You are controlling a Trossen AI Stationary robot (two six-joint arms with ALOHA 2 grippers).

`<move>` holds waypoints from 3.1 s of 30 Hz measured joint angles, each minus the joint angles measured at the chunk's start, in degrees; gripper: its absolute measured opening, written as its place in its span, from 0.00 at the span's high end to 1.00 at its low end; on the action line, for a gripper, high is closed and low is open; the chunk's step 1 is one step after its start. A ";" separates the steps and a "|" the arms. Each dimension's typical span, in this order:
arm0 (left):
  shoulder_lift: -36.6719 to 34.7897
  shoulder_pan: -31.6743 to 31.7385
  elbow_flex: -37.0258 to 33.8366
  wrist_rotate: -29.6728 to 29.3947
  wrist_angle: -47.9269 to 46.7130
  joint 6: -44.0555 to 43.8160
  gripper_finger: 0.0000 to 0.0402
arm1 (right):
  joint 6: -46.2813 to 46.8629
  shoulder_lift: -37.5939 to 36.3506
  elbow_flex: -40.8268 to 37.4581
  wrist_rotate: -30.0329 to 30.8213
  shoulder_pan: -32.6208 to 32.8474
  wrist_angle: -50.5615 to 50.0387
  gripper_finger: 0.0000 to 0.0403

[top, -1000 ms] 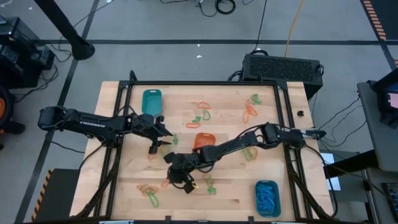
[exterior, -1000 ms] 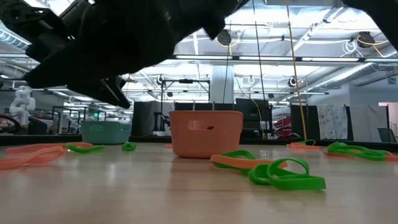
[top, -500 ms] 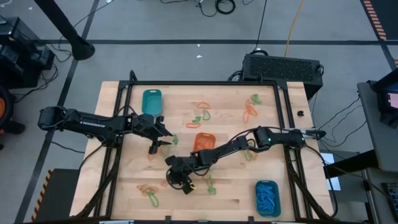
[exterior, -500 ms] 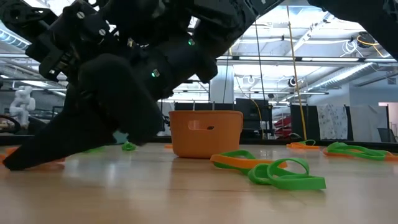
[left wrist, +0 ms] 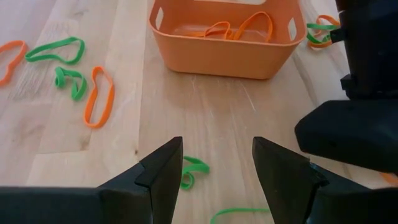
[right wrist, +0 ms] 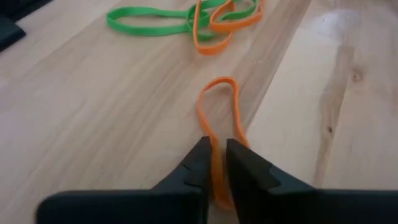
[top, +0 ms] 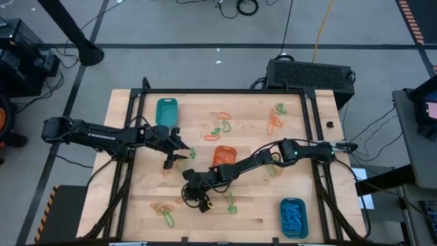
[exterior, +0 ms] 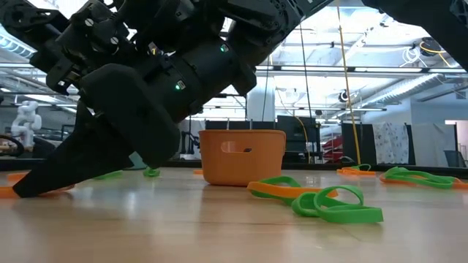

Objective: Sort rubber bands into baskets
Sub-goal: Put the orange rubber band into the orange bin

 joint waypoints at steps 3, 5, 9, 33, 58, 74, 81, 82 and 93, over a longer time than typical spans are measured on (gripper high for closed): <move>0.01 0.00 0.00 0.00 0.00 0.00 0.50 | -0.01 -1.38 -0.01 0.24 -0.02 -3.95 0.98; 0.00 0.00 0.00 0.00 0.03 0.02 0.50 | 0.88 -2.75 -0.17 0.75 -0.07 -6.04 0.99; 0.00 0.00 0.00 0.00 0.02 0.02 0.50 | 3.63 -7.09 -0.21 0.88 -0.11 -9.92 0.99; 0.02 -11.80 8.72 9.18 0.00 -4.72 0.50 | 21.28 -23.28 -0.16 20.73 0.01 -60.63 1.00; 0.02 -15.43 9.92 -7.29 -9.67 -2.42 0.50 | 23.43 -23.32 -0.17 22.75 -4.28 -66.71 0.85; 0.02 -15.32 9.90 -9.27 -13.11 -1.52 0.50 | 27.30 -28.69 -0.15 17.97 -3.91 -81.32 0.76; 0.02 -14.91 9.88 -11.47 -15.04 -1.51 0.50 | 33.00 -41.48 -11.40 18.25 -3.67 -79.58 0.76; 0.02 -14.79 9.88 -11.50 -15.06 -1.49 0.50 | 33.85 -43.63 -14.06 18.27 -3.67 -78.75 0.76; 0.02 -12.04 9.86 -12.29 -12.01 -1.09 0.50 | 40.86 -63.19 -44.40 18.04 -4.05 -61.45 0.76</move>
